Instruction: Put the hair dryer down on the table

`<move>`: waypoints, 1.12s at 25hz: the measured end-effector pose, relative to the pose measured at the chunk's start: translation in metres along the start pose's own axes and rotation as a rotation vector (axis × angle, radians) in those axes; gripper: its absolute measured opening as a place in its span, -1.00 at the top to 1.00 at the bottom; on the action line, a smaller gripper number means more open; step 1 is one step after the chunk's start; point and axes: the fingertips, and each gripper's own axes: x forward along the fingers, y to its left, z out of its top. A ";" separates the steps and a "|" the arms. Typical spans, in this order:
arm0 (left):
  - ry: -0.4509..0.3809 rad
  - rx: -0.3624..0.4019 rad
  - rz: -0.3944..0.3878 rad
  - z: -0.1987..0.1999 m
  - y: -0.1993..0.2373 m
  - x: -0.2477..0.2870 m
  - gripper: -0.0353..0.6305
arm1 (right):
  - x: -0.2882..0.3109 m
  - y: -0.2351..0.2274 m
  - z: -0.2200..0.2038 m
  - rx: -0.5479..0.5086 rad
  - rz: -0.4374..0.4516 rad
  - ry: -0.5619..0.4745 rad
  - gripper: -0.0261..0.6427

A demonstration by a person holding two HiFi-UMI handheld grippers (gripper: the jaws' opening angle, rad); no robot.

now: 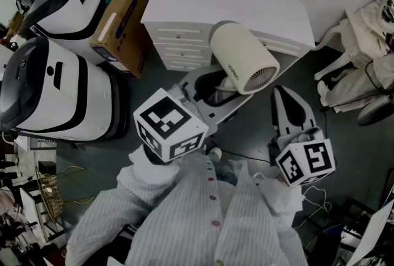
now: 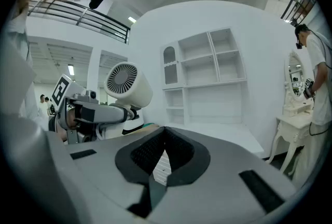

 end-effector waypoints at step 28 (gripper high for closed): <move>-0.003 0.000 0.026 -0.007 -0.009 0.015 0.26 | -0.022 -0.024 -0.017 0.038 -0.004 -0.005 0.89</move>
